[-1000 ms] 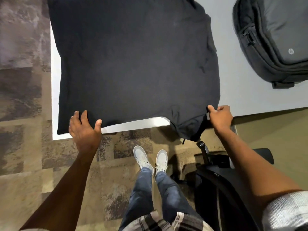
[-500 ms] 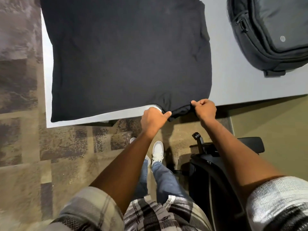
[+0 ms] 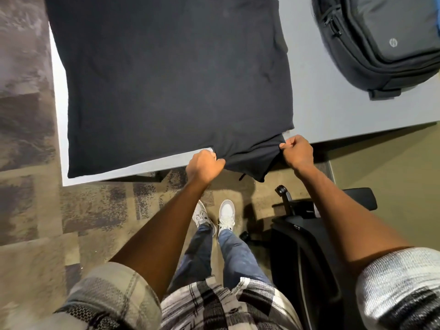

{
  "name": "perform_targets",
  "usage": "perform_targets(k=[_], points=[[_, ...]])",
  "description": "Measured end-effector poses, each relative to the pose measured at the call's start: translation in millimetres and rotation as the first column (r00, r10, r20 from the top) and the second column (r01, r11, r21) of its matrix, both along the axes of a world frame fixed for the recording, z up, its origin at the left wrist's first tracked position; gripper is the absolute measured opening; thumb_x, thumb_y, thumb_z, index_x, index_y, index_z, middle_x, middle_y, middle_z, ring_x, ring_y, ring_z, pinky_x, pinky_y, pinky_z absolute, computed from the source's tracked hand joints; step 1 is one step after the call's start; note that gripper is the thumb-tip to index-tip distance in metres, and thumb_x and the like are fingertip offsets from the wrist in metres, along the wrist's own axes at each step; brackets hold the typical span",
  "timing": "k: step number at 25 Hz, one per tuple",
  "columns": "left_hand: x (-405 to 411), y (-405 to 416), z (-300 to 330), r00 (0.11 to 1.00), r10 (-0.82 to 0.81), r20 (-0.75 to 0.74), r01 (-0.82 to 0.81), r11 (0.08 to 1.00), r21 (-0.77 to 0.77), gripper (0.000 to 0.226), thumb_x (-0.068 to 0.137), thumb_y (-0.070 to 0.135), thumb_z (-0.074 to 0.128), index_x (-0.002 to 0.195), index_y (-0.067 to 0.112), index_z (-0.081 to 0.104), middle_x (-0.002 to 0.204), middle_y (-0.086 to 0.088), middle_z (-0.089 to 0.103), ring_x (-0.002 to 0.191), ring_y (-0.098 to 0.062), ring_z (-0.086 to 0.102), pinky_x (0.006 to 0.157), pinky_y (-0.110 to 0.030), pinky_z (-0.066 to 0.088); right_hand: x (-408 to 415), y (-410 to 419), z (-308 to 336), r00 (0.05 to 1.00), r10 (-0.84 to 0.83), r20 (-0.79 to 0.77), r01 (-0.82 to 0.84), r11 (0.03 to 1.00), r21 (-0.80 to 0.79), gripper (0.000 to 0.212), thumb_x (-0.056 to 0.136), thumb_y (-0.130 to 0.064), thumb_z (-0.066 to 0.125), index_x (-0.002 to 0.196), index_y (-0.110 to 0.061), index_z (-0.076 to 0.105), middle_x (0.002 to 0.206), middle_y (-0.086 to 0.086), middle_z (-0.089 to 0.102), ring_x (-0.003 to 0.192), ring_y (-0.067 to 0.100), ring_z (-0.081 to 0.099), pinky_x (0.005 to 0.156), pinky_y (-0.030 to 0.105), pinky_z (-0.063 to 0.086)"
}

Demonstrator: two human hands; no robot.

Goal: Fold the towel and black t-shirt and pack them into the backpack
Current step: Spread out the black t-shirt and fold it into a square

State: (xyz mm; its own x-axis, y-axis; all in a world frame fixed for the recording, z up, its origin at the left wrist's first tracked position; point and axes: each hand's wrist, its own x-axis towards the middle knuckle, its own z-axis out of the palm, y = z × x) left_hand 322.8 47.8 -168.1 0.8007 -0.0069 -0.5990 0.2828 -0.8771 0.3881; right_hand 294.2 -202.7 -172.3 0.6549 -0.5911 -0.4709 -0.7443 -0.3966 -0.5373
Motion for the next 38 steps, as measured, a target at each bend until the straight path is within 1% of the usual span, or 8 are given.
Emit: perform_targets(k=[8, 15, 19, 21, 27, 30, 33, 38], points=[[12, 8, 2, 0.983, 0.008, -0.185, -0.012, 1.0, -0.021, 0.029, 0.068, 0.041, 0.065, 0.071, 0.013, 0.07, 0.077, -0.007, 0.074, 0.087, -0.031, 0.071, 0.078, -0.033, 0.057, -8, -13, 3, 0.993, -0.088, 0.076, 0.089, 0.996, -0.003, 0.013, 0.087, -0.009, 0.064, 0.1, -0.01, 0.062, 0.097, 0.006, 0.065, 0.092, 0.024, 0.062, 0.079, 0.032, 0.05], [17, -3, 7, 0.98, 0.196, 0.033, -0.196, 0.981, 0.011, 0.032, 0.083, 0.05, 0.072, 0.072, 0.021, 0.064, 0.091, -0.003, 0.073, 0.091, -0.028, 0.065, 0.075, -0.03, 0.046, 12, -13, 4, 0.998, -0.044, 0.046, 0.045, 0.999, -0.024, 0.025, 0.088, -0.027, 0.069, 0.072, -0.01, 0.059, 0.076, 0.007, 0.064, 0.075, 0.023, 0.061, 0.082, 0.045, 0.056], [21, 1, 3, 0.992, 0.128, -0.014, -0.127, 0.991, 0.047, 0.034, 0.081, 0.04, 0.07, 0.065, 0.012, 0.059, 0.083, -0.007, 0.069, 0.088, -0.034, 0.066, 0.068, -0.028, 0.042, 7, -11, 12, 0.996, -0.077, 0.048, 0.083, 0.987, -0.135, 0.002, 0.088, -0.009, 0.055, 0.09, -0.01, 0.056, 0.097, 0.011, 0.063, 0.089, 0.029, 0.061, 0.074, 0.039, 0.052], [24, 2, 9, 0.995, 0.099, -0.031, -0.097, 0.994, 0.047, 0.036, 0.081, 0.048, 0.07, 0.067, 0.015, 0.064, 0.081, -0.003, 0.069, 0.086, -0.03, 0.066, 0.07, -0.029, 0.045, 12, -3, 18, 0.986, 0.002, 0.166, 0.026, 0.986, -0.168, 0.016, 0.086, -0.001, 0.054, 0.098, -0.012, 0.056, 0.106, 0.008, 0.058, 0.092, 0.024, 0.058, 0.078, 0.035, 0.049], [55, 48, 10, 0.875, 0.095, 0.475, -0.124, 0.992, 0.031, 0.031, 0.094, 0.042, 0.056, 0.117, 0.021, 0.065, 0.124, -0.008, 0.062, 0.117, -0.033, 0.055, 0.096, -0.046, 0.042, 68, 31, 16, 0.878, 0.365, 0.309, -0.304, 0.925, -0.228, 0.041, 0.089, -0.014, 0.062, 0.129, -0.011, 0.054, 0.132, 0.008, 0.055, 0.121, 0.025, 0.054, 0.105, 0.036, 0.042], [87, 95, -18, 0.893, 0.032, 0.449, -0.121, 0.978, 0.171, 0.062, 0.094, 0.049, 0.056, 0.148, 0.024, 0.04, 0.16, -0.01, 0.029, 0.147, -0.034, 0.023, 0.114, -0.06, 0.022, 117, 33, -1, 0.845, 0.509, 0.165, -0.442, 0.838, -0.32, 0.059, 0.094, -0.031, 0.059, 0.146, -0.01, 0.041, 0.157, 0.012, 0.037, 0.144, 0.033, 0.033, 0.118, 0.047, 0.026], [101, 134, -42, 0.927, -0.039, 0.373, -0.069, 0.96, 0.273, 0.076, 0.096, 0.062, 0.044, 0.158, 0.028, 0.016, 0.168, -0.007, 0.004, 0.154, -0.032, -0.001, 0.116, -0.066, 0.003, 143, 19, -26, 0.872, 0.484, -0.068, -0.476, 0.808, -0.348, 0.071, 0.101, -0.049, 0.042, 0.158, -0.016, 0.018, 0.168, 0.007, 0.008, 0.154, 0.034, 0.004, 0.12, 0.06, 0.007], [102, 136, -47, 0.901, -0.015, 0.434, -0.11, 0.959, 0.261, 0.073, 0.098, 0.055, 0.045, 0.158, 0.021, 0.023, 0.167, -0.009, 0.011, 0.154, -0.032, 0.004, 0.118, -0.068, 0.008, 144, 18, -32, 0.937, 0.334, -0.106, -0.344, 0.817, -0.463, 0.075, 0.102, -0.053, 0.035, 0.158, -0.008, 0.015, 0.167, 0.013, 0.009, 0.153, 0.035, 0.006, 0.121, 0.06, 0.009]])
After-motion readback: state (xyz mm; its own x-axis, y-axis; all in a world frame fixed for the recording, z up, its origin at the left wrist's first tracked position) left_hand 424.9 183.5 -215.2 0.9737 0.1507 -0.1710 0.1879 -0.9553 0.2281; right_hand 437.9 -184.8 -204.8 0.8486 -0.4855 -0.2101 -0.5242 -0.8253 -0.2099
